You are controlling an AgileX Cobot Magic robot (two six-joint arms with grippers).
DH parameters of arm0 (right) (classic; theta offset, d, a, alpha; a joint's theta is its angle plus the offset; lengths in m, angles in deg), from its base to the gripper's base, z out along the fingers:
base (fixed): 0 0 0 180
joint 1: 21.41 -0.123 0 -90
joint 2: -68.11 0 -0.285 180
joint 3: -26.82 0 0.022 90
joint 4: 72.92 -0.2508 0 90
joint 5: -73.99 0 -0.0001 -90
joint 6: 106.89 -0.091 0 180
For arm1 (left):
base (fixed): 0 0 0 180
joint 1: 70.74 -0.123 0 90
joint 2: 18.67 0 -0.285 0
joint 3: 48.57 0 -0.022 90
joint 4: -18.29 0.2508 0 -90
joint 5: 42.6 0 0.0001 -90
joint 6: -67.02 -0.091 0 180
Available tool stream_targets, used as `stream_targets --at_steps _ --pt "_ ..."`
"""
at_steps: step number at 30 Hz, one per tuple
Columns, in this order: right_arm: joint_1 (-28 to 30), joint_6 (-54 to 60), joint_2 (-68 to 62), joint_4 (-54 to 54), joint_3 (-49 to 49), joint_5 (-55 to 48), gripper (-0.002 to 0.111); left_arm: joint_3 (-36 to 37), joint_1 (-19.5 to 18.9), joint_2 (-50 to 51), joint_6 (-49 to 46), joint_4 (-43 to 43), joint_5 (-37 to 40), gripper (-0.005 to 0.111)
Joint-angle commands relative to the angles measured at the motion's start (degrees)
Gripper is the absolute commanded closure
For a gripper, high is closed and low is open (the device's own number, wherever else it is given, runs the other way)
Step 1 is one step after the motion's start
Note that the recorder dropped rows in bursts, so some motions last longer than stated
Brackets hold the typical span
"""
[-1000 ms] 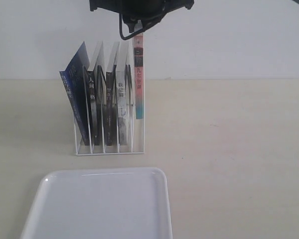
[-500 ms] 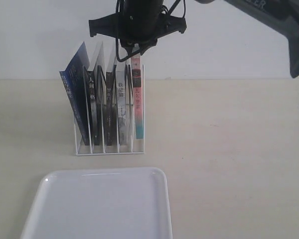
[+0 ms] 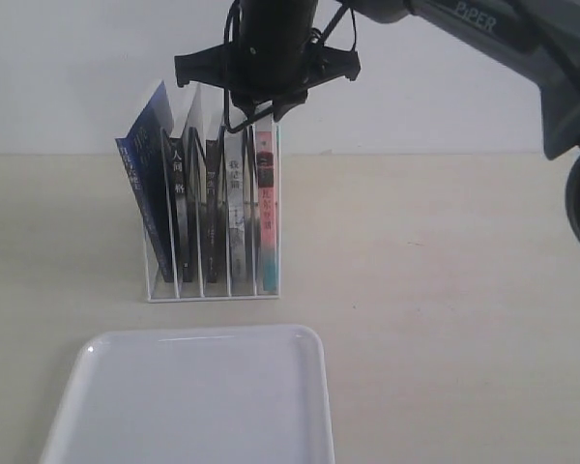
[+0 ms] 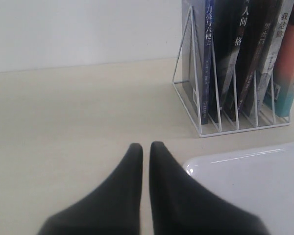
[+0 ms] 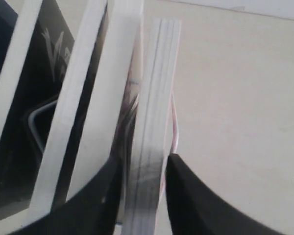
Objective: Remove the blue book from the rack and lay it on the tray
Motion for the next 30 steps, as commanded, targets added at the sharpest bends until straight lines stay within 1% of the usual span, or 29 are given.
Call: stream_targets --at_steps 1,11,15,23,30 --pt "-0.05 0.12 0.73 1.09 -0.72 1.57 0.067 0.19 -0.20 -0.18 0.38 0.00 0.04 0.102" --pt "-0.19 0.49 3.40 0.96 -0.84 1.57 0.067 0.19 -0.20 -0.18 0.38 0.00 0.04 0.102" --pt "-1.80 1.32 5.37 1.16 -0.84 1.86 0.067 0.19 -0.20 -0.18 0.38 0.00 0.04 0.102" --pt "-4.60 1.14 5.88 1.05 -0.84 4.63 0.067 0.19 -0.20 -0.18 0.38 0.00 0.04 0.102" --pt "-5.11 1.14 4.03 -2.83 -0.84 9.94 0.067 0.19 -0.20 -0.18 0.38 0.00 0.04 0.102"
